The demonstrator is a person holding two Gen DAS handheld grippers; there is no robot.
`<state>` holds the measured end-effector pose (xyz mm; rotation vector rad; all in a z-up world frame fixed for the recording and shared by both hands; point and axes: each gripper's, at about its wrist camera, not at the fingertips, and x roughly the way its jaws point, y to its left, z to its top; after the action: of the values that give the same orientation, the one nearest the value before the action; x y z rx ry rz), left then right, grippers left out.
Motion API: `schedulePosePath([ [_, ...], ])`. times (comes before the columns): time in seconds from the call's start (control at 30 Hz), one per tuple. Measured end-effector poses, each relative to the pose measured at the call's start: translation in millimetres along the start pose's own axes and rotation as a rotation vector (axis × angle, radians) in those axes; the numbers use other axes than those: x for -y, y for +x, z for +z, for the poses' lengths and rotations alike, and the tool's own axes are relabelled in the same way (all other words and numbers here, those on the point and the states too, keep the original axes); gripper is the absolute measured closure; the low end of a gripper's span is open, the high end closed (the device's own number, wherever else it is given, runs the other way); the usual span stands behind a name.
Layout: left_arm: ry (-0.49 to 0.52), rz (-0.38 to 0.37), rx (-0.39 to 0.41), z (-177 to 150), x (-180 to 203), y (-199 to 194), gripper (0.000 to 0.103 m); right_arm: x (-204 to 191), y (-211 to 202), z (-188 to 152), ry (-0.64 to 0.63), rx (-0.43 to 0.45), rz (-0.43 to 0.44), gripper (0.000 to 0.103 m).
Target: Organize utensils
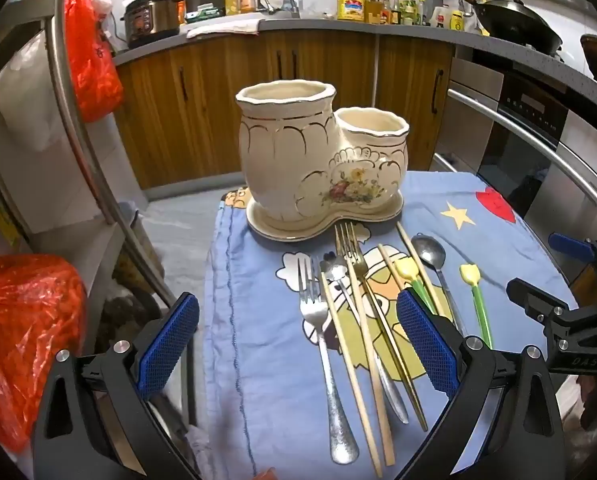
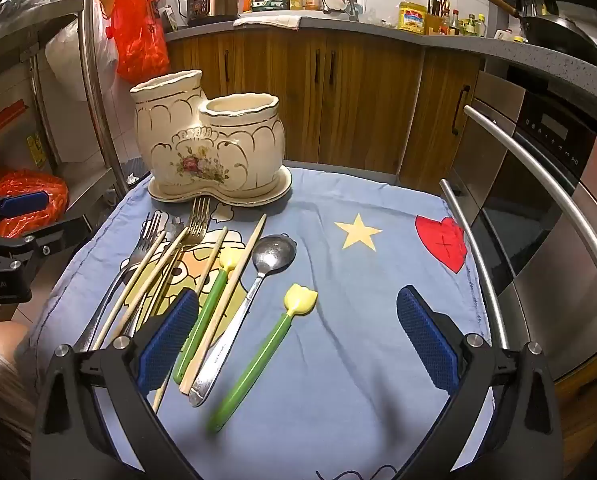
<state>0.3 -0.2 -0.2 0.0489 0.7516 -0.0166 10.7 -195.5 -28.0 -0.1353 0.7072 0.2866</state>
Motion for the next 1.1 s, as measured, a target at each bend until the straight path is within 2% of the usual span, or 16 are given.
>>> schedulePosePath([
  [1.1, 0.003, -0.005, -0.005, -3.3, 0.4, 4.5, 0.005, -0.3, 0.6, 3.2, -0.004, -0.008, 0.001, 0.005],
])
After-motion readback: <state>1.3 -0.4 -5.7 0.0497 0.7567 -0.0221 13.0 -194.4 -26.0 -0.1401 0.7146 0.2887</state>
